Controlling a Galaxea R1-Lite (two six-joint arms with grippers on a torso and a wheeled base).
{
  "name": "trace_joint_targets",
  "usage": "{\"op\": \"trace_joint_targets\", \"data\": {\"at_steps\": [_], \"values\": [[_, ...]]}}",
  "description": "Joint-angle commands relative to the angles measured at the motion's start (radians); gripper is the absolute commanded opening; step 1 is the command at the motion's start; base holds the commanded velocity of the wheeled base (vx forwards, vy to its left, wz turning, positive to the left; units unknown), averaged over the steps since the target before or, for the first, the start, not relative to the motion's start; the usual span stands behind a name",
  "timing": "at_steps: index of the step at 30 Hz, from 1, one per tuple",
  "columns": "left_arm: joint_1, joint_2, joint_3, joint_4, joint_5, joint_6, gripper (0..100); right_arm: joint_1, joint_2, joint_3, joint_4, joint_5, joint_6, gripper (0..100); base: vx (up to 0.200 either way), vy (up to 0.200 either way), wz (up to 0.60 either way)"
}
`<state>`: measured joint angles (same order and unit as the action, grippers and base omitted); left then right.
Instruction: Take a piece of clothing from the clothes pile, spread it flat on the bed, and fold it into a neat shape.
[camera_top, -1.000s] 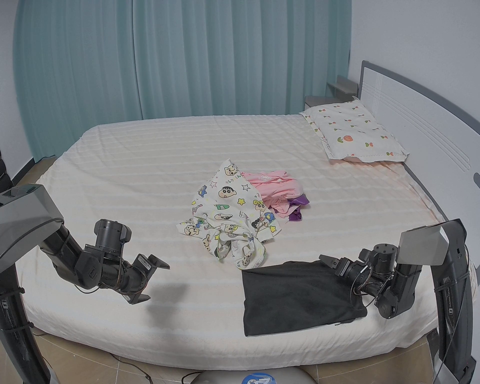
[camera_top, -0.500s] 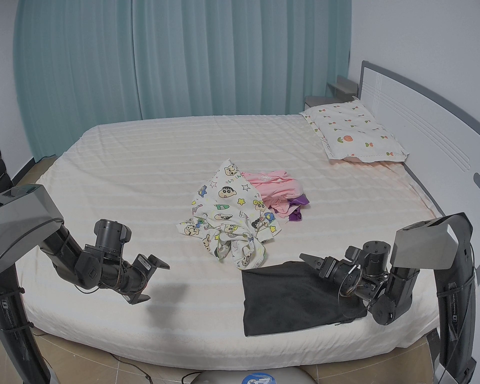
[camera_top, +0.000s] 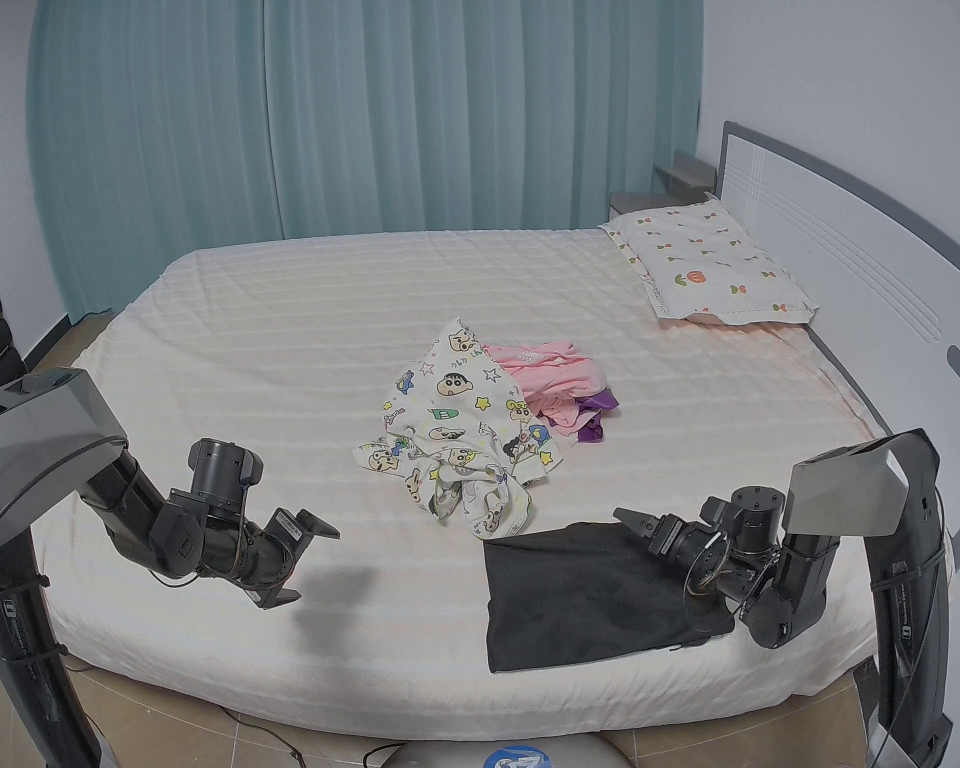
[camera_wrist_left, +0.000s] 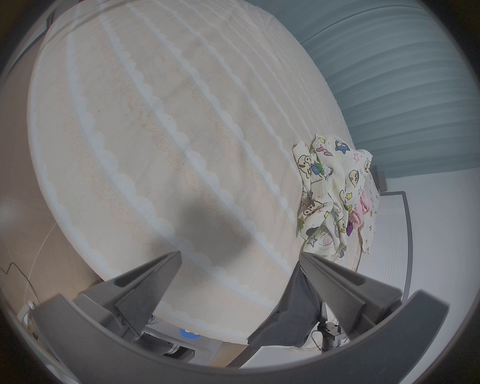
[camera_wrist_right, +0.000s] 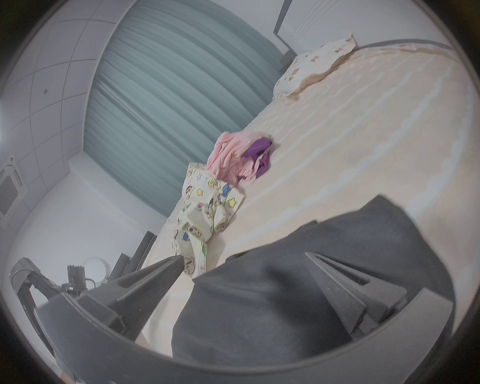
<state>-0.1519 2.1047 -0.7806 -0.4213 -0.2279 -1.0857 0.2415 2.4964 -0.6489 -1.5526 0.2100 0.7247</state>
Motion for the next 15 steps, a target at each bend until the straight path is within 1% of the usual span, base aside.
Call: {"op": "trace_joint_targets", "data": {"at_steps": [1,4,10,15], "values": [[0.0,0.0,0.0,-0.001,0.001,0.0,100,-0.036,-0.079,0.04,-0.004,-0.004,-0.001,100,0.0,0.0,0.0],[0.0,0.0,-0.002,-0.001,0.001,-0.002,100,-0.06,-0.119,0.08,-0.011,-0.004,-0.002,100,0.0,0.0,0.0],[0.0,-0.002,-0.003,-0.001,0.001,-0.003,100,-0.07,-0.129,0.12,-0.015,-0.004,-0.008,100,0.0,0.0,0.0],[0.0,-0.003,-0.003,-0.001,0.001,-0.003,100,-0.068,-0.137,0.13,-0.015,-0.006,-0.01,100,0.0,-0.2,0.0]]}}
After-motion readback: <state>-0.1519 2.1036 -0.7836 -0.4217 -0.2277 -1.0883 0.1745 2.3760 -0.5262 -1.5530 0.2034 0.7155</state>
